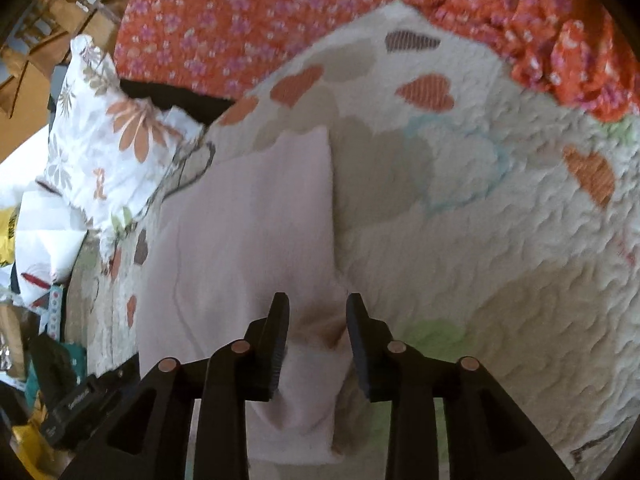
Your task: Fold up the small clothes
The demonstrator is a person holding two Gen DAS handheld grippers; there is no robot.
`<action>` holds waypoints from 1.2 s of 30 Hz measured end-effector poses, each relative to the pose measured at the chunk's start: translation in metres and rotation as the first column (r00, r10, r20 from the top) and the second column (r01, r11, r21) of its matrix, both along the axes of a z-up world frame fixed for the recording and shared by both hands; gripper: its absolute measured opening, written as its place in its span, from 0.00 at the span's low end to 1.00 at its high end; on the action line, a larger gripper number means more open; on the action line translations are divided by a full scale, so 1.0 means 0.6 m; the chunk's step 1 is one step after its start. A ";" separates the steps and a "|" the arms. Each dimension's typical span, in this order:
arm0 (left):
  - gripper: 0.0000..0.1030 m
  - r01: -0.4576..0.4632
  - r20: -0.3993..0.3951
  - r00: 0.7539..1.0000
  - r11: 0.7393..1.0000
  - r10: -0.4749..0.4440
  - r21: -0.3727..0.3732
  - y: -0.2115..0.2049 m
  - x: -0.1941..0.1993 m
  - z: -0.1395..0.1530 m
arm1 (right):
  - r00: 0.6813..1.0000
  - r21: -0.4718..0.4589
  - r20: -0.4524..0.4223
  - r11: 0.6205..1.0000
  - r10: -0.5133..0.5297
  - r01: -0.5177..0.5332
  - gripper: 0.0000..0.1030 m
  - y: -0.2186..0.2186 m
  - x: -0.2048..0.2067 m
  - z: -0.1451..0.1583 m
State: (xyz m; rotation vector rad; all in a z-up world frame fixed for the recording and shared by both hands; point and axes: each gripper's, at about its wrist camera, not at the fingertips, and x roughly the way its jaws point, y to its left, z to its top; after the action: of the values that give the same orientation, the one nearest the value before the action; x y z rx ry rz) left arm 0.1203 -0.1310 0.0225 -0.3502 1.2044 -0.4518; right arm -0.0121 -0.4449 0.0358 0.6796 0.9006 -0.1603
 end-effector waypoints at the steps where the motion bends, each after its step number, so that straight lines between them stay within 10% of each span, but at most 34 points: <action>1: 0.70 0.003 0.004 1.000 1.000 -0.003 0.007 -0.001 0.000 0.001 | 1.000 -0.015 -0.013 1.000 0.010 -0.010 0.39 0.006 -0.003 -0.005; 3: 0.71 0.003 0.008 1.000 1.000 -0.003 0.012 0.000 0.000 0.002 | 0.999 -0.021 -0.022 0.999 0.037 -0.037 0.35 0.016 -0.007 -0.014; 5: 0.71 -0.006 -0.005 1.000 1.000 0.006 0.004 0.007 -0.001 0.000 | 0.997 0.027 -0.009 0.996 0.083 -0.083 0.09 0.023 -0.017 -0.018; 14: 0.71 -0.012 -0.004 1.000 1.000 0.012 -0.009 0.025 -0.010 0.003 | 0.993 0.083 -0.069 0.992 0.096 -0.090 0.08 0.010 -0.130 -0.047; 19: 0.73 -0.017 -0.011 1.000 0.998 0.016 -0.068 0.020 -0.001 0.002 | 0.996 -0.006 0.004 0.996 0.085 -0.085 0.17 0.010 -0.128 0.011; 23: 0.80 -0.004 0.025 1.000 0.994 0.007 -0.112 -0.005 0.020 0.001 | 0.997 -0.056 0.054 0.997 0.054 -0.051 0.51 0.002 -0.066 0.044; 31: 0.90 0.040 0.046 0.998 0.984 -0.033 -0.175 -0.061 0.053 -0.022 | 1.000 0.037 0.029 0.999 0.003 -0.004 0.53 -0.030 0.086 -0.042; 33: 0.68 0.073 0.063 0.996 0.985 -0.064 -0.157 -0.076 0.050 -0.017 | 0.997 0.129 0.043 0.990 0.058 -0.063 0.26 -0.021 0.115 -0.048; 34: 0.46 0.090 0.045 0.996 0.982 -0.083 -0.165 -0.083 0.049 -0.016 | 0.997 0.143 0.038 0.987 0.062 -0.067 0.26 -0.009 0.121 -0.052; 36: 0.36 0.082 0.070 0.995 0.985 -0.072 -0.150 -0.081 0.046 0.003 | 0.998 0.127 0.035 0.990 0.059 -0.063 0.21 0.007 0.127 -0.046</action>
State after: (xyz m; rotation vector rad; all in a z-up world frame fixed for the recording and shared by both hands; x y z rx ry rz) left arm 0.1477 -0.1797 0.0244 -0.4183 1.1260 -0.6202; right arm 0.0644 -0.4407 0.0082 0.7708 0.9066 -0.0368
